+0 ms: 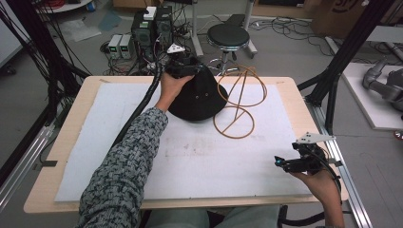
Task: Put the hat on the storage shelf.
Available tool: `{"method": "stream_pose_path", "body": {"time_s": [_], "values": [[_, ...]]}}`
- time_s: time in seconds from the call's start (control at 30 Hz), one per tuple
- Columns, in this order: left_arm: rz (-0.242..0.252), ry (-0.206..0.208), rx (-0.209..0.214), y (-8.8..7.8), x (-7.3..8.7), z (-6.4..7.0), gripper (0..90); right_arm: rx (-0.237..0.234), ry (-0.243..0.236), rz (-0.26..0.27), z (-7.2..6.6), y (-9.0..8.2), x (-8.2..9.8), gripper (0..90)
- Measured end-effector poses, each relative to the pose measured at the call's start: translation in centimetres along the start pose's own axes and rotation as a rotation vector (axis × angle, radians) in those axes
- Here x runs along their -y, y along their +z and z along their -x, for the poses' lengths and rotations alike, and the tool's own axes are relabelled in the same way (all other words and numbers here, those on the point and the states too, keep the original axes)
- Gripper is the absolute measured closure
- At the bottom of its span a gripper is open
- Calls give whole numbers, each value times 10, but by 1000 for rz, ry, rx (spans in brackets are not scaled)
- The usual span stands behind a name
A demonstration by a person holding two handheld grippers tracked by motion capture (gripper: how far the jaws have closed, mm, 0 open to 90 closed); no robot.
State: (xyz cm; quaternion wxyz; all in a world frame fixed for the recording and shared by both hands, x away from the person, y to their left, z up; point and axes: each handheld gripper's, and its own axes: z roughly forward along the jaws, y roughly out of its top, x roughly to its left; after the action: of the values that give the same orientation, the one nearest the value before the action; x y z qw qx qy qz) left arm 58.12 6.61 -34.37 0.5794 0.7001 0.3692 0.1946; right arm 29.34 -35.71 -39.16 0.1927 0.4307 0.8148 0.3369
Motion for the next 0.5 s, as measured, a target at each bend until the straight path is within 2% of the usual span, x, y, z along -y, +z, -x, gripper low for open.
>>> {"method": "stream_pose_path", "body": {"time_s": [0.13,0.2,0.23,0.27,0.3,0.37,0.4,0.43,0.5], "values": [[-5,-11,12,3,3,2,353,-1,-6,3,1,2,0,106],[-11,-3,11,4,4,3,368,-2,-3,2,1,1,0,106],[-16,-3,11,5,5,3,413,-1,0,2,1,1,0,106],[-19,-4,13,5,5,3,413,-1,0,2,1,1,0,106],[-16,-6,16,5,6,4,471,-1,5,1,0,1,0,106],[-22,3,18,5,6,4,531,-3,4,1,1,1,0,106],[-26,10,15,5,6,4,531,-4,3,3,1,1,0,106],[-29,13,14,5,6,5,587,-4,-1,2,1,1,0,107],[-29,19,19,4,6,4,616,-3,-1,2,1,1,0,106]]}}
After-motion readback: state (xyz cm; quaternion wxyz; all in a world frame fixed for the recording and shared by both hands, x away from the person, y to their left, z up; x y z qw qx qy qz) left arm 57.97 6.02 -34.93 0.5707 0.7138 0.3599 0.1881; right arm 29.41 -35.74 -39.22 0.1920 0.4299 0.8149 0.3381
